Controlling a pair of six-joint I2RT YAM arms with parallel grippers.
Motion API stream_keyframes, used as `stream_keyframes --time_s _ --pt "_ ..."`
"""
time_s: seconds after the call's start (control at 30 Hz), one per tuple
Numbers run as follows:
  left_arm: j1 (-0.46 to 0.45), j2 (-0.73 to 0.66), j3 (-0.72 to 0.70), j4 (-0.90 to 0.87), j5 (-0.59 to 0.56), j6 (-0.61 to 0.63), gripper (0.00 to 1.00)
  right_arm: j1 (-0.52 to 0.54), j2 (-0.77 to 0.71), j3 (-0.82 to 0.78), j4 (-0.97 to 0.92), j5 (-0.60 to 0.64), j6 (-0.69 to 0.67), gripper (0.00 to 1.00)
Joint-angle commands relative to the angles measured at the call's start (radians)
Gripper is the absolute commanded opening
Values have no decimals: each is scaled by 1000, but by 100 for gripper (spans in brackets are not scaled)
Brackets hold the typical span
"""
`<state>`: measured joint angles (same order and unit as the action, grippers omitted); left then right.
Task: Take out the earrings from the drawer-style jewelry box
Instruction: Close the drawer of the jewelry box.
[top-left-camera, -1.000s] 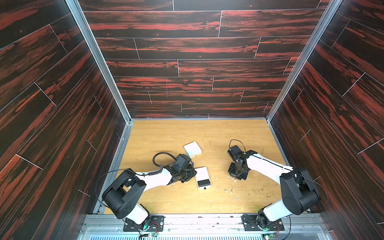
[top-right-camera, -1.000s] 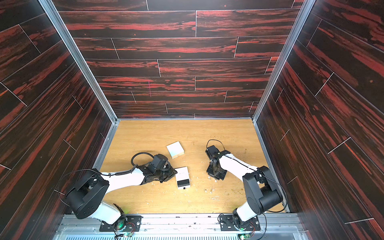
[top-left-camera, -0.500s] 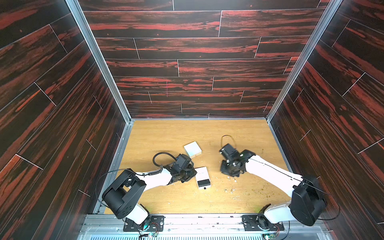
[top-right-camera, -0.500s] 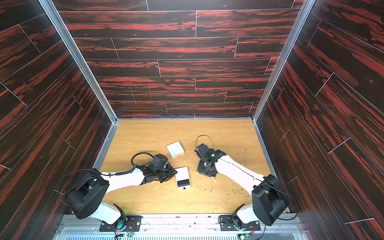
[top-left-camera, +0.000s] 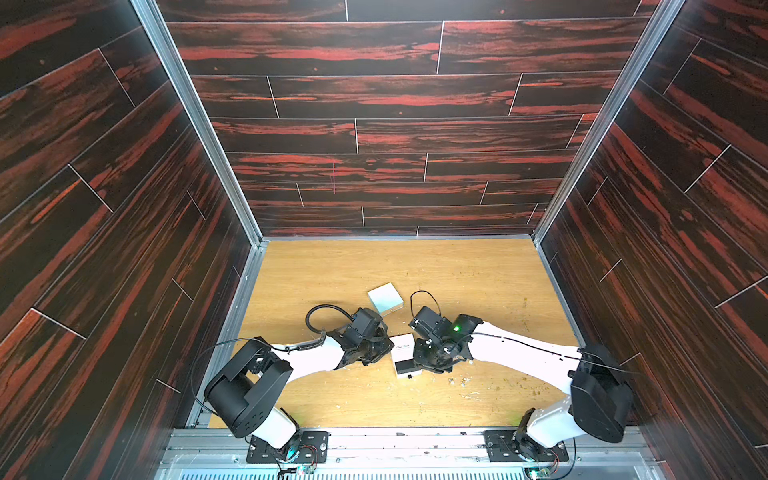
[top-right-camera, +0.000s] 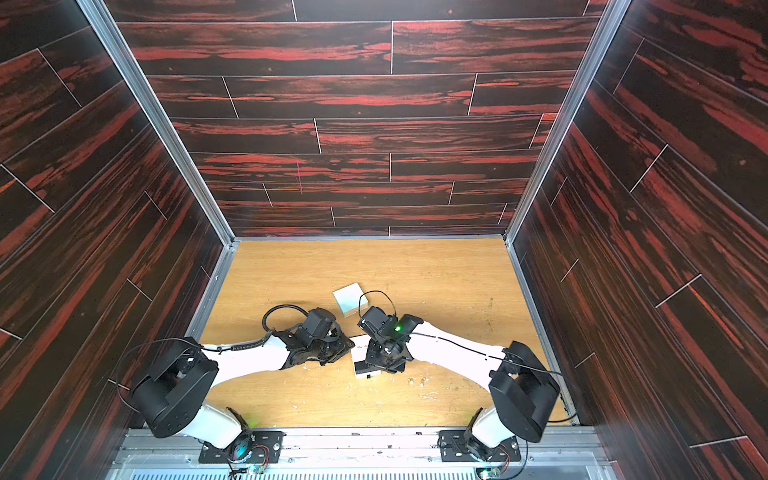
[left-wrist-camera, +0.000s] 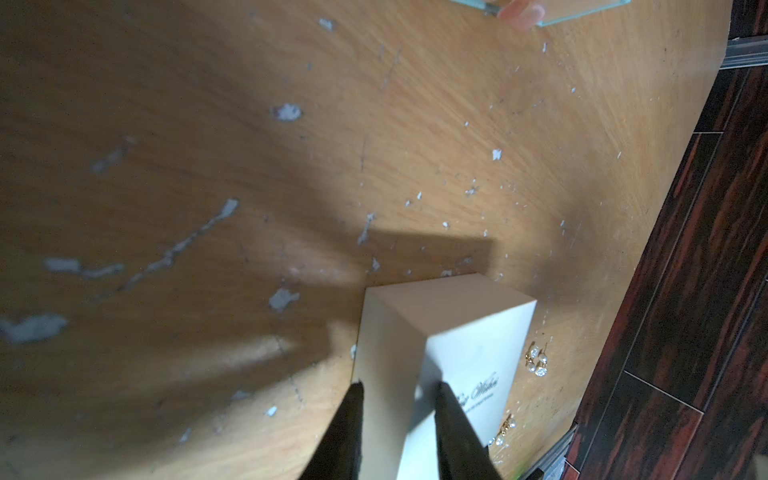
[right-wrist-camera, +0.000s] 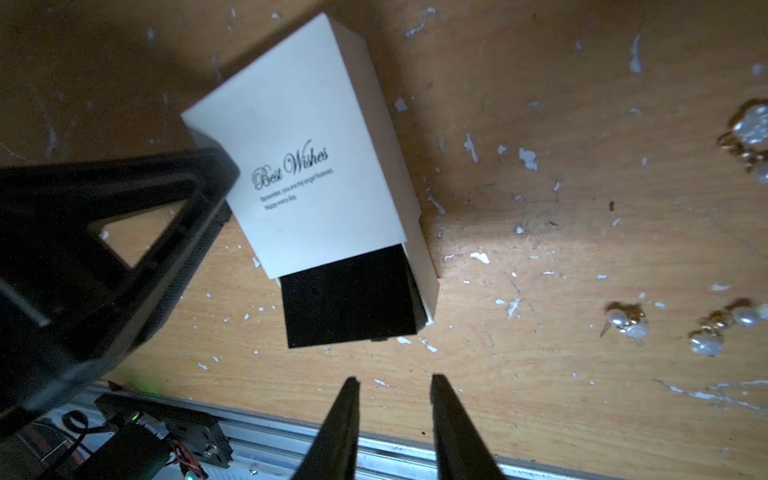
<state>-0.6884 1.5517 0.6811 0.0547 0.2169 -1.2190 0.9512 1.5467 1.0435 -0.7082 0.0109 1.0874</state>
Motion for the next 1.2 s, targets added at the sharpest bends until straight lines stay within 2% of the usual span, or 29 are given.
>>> stream_keyframes --time_s 0.0,0.43,0.83,1.0,1.17 --pt "-2 30 -3 -81 -36 10 32 4 33 -18 24 -35 24 32" --pt "-4 29 -7 -76 -35 6 32 3 120 -27 53 -15 55 33" --pt "-4 33 -5 -76 -34 7 31 6 142 -18 48 -31 55 34" --pt "-4 33 -9 -78 -31 9 31 20 88 -29 89 -3 50 34" --pt "-5 37 -6 -79 -29 11 32 49 38 -34 71 29 40 28"
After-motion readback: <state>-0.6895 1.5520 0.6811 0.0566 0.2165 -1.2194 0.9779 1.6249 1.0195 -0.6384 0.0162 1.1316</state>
